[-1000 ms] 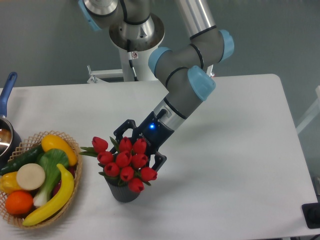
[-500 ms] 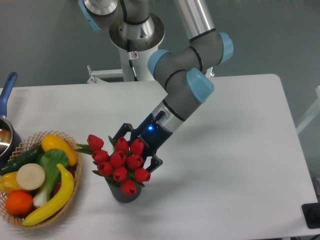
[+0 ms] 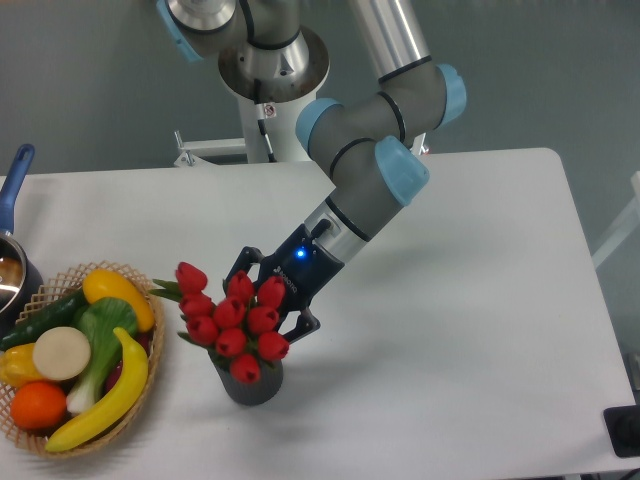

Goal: Pick up the flowers from the vase
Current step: 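Close the gripper around the tulip stems just below the blooms, then lift the gripped tulips upward, pulling the stems out of the vase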

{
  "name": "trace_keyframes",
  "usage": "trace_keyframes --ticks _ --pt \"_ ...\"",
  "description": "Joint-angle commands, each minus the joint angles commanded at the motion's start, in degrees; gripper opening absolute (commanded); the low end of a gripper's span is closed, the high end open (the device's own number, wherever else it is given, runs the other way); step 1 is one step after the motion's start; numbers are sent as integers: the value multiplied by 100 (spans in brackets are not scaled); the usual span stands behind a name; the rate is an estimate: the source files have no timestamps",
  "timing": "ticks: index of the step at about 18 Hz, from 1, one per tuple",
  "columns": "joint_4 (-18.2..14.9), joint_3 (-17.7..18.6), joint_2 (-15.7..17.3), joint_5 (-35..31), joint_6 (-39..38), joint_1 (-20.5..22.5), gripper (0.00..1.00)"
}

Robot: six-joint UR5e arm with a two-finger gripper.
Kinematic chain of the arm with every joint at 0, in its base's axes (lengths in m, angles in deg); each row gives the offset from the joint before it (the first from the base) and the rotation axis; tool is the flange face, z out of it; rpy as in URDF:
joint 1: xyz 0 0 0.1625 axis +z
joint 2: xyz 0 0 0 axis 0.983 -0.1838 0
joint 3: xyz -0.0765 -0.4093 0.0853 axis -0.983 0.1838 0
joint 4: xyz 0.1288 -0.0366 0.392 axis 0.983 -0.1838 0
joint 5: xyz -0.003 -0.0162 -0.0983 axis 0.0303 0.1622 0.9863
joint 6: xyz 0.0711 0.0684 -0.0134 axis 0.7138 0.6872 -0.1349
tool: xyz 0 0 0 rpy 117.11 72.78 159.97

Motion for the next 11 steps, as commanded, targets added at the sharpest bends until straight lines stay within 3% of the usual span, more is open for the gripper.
trace_keyframes --ticks 5,11 --pt "0 26 18 194 -44 26 49" --pt "0 35 44 255 -61 88 49"
